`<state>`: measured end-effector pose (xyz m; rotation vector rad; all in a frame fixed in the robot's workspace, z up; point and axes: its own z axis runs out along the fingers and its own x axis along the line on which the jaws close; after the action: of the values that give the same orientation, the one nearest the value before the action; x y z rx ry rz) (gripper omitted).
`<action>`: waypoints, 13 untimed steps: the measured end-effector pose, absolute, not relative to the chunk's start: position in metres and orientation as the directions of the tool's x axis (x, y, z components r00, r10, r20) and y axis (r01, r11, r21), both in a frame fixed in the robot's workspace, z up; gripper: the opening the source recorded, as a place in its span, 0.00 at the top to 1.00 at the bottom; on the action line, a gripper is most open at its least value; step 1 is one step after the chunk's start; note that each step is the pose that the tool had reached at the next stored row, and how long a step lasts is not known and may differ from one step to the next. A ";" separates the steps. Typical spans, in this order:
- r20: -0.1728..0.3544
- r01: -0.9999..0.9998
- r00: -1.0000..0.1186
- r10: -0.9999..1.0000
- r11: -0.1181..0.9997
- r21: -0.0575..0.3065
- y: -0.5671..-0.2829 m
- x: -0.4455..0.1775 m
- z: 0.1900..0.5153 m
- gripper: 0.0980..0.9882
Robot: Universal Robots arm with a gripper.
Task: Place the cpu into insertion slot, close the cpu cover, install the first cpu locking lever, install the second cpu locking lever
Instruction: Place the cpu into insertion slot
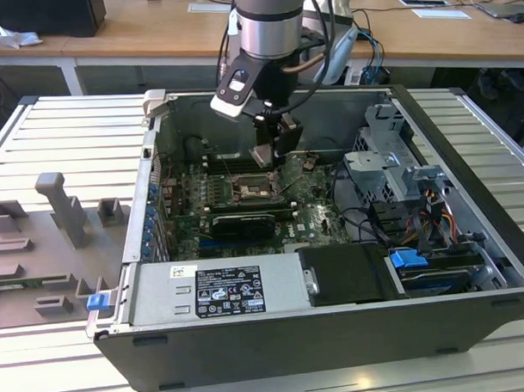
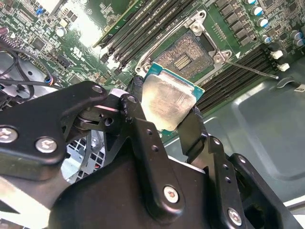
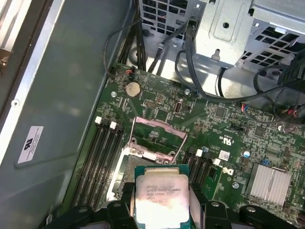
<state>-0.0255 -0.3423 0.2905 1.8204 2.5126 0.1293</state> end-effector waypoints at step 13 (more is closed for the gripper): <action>0.019 0.954 -0.288 0.957 0.285 0.089 -0.342 -0.026 0.286 0.50</action>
<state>-0.0255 -0.3423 0.2855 1.8516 2.4883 0.1285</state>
